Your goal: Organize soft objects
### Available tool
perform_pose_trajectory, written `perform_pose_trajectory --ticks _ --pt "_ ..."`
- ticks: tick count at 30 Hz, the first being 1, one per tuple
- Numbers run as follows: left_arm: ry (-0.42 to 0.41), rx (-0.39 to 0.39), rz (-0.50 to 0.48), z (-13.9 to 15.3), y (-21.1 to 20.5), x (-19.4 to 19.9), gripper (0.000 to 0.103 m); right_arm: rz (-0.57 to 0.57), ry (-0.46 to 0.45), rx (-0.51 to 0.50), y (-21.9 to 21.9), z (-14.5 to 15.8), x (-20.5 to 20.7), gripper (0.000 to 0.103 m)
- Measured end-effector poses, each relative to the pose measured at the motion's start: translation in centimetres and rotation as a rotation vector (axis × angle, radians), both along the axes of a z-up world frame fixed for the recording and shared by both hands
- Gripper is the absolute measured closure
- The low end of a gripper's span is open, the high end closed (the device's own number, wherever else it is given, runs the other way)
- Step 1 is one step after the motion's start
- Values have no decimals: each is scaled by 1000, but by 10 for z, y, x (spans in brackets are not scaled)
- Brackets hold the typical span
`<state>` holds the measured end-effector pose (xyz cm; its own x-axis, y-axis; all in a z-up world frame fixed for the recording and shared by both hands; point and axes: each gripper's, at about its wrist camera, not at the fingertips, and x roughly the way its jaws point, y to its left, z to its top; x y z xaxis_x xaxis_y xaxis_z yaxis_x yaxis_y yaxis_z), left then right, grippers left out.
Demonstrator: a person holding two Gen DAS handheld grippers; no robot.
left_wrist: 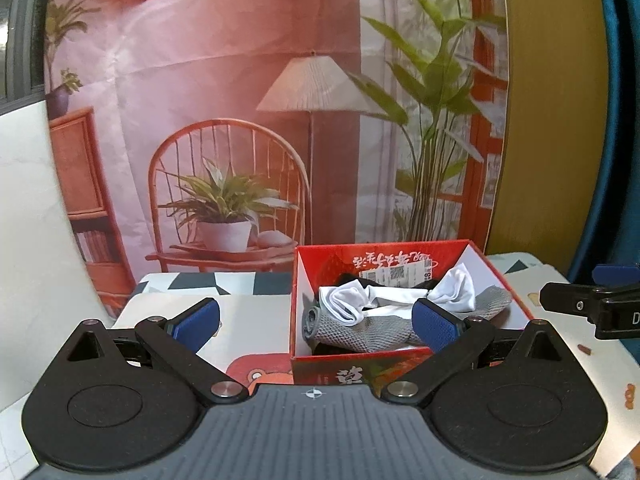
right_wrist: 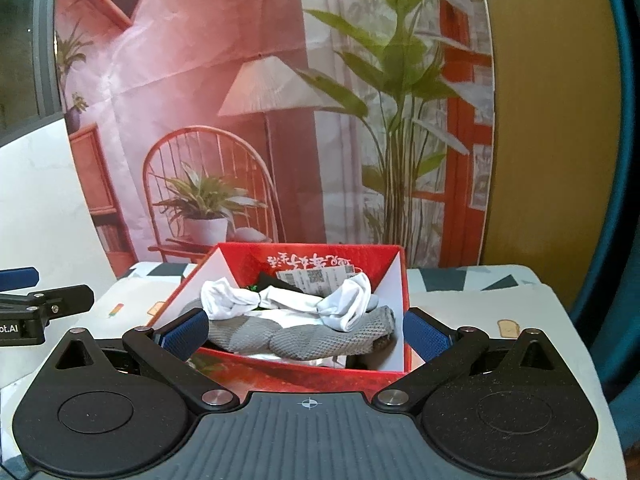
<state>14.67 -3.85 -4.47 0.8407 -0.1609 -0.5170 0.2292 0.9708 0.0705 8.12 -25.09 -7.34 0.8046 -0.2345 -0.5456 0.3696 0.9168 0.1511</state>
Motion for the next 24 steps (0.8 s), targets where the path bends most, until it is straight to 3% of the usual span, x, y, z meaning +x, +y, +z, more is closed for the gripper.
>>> perform_pose_trajectory --ticks 13,24 --pt "-94 -25 11 47 15 -79 0 2 -44 -66 44 49 -55 0" --pt "-197 -39 37 86 23 -136 0 -47 -145 -156 71 99 -113 0"
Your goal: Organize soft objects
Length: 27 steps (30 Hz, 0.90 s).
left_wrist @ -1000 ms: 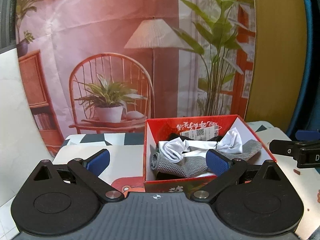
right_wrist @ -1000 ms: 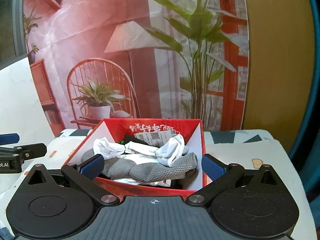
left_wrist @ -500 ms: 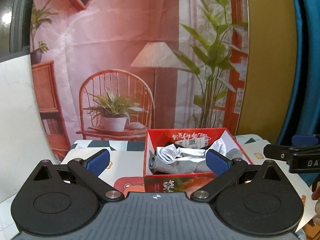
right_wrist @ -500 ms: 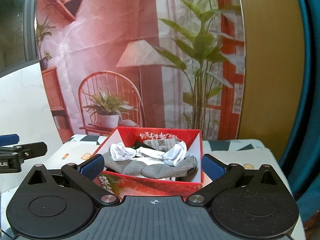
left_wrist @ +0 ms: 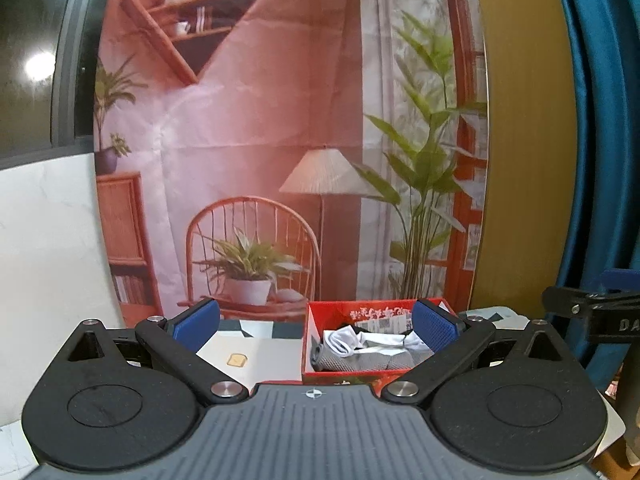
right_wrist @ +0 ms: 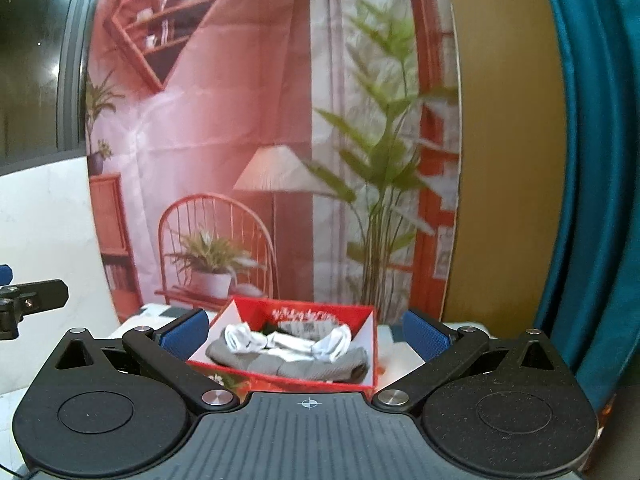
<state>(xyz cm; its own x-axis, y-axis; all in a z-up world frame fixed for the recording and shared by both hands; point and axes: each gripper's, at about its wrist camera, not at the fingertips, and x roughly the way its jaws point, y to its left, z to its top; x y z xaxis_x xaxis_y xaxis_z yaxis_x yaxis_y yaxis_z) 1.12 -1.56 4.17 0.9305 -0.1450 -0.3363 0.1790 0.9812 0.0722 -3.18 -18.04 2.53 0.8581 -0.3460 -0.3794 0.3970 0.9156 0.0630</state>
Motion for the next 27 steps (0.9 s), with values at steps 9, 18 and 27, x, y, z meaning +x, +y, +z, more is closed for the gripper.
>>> perform_pose_trajectory --ticks 9,18,27 --pt "-23 11 -7 3 -7 -6 0 -32 -22 -1 -9 10 -23 0" --pt "-34 10 -7 4 -2 -8 0 -43 -22 1 -11 10 -25 0" --pt "-30 10 -13 4 -2 -8 0 -43 -19 -5 -10 12 -25 0"
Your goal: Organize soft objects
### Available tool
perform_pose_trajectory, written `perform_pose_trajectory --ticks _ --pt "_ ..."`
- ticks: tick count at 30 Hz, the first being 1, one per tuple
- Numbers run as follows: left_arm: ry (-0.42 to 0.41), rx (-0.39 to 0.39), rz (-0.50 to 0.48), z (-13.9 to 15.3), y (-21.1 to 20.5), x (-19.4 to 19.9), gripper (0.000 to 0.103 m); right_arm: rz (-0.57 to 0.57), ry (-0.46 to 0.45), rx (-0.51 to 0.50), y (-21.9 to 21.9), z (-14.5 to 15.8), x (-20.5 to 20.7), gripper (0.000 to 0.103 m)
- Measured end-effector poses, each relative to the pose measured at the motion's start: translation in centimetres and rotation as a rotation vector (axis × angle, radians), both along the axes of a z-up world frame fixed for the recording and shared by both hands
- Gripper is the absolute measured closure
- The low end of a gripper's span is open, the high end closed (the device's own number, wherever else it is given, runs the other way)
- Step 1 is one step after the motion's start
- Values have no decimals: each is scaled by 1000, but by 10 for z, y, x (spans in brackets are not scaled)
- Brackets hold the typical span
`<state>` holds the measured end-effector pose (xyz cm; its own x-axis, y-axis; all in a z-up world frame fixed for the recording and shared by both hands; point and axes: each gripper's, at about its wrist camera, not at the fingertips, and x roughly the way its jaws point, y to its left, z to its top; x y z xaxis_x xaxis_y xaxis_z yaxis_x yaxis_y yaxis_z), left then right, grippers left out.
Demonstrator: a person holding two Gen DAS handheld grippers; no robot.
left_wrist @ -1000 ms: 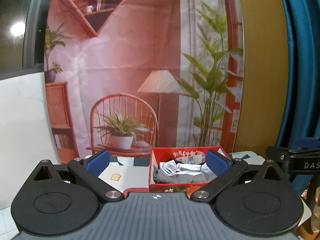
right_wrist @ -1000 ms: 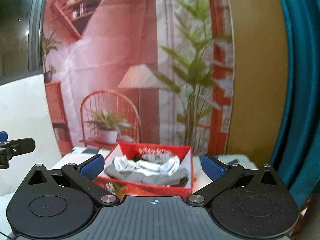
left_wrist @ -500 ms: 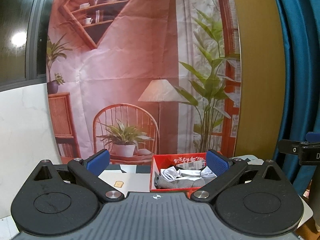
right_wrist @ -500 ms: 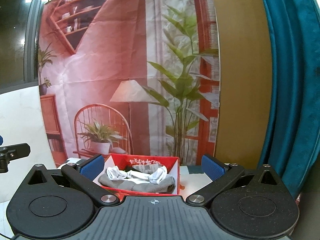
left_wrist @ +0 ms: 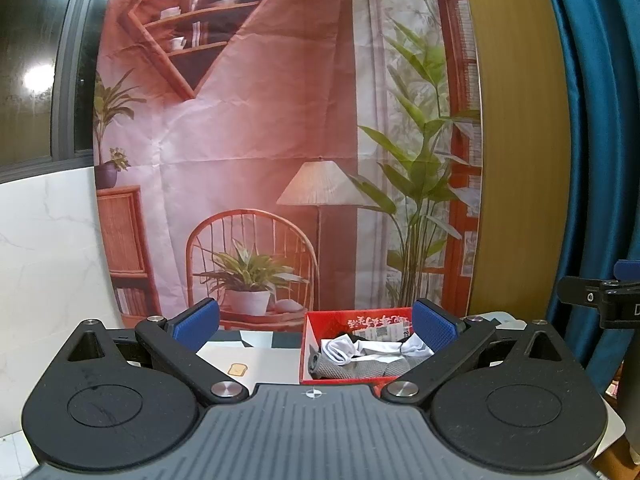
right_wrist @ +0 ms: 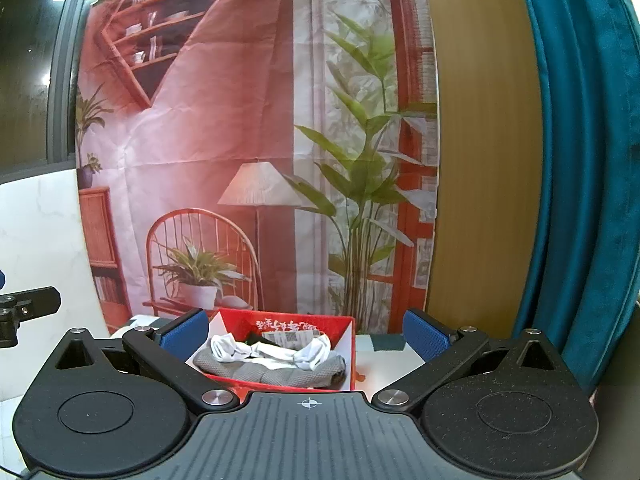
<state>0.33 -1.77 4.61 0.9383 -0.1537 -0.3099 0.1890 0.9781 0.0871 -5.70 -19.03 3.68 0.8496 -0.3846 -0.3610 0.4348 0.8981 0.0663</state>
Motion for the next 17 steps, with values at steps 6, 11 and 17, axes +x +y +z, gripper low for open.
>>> perform_pose_trajectory --ticks 6,11,17 --pt "5 -1 -3 0 0 0 0 1 0 -4 0 1 0 0" --pt "12 -11 -12 0 3 3 0 2 3 -3 0 2 0 0" --pt "1 -17 -25 0 7 2 0 3 3 -6 0 3 1 0"
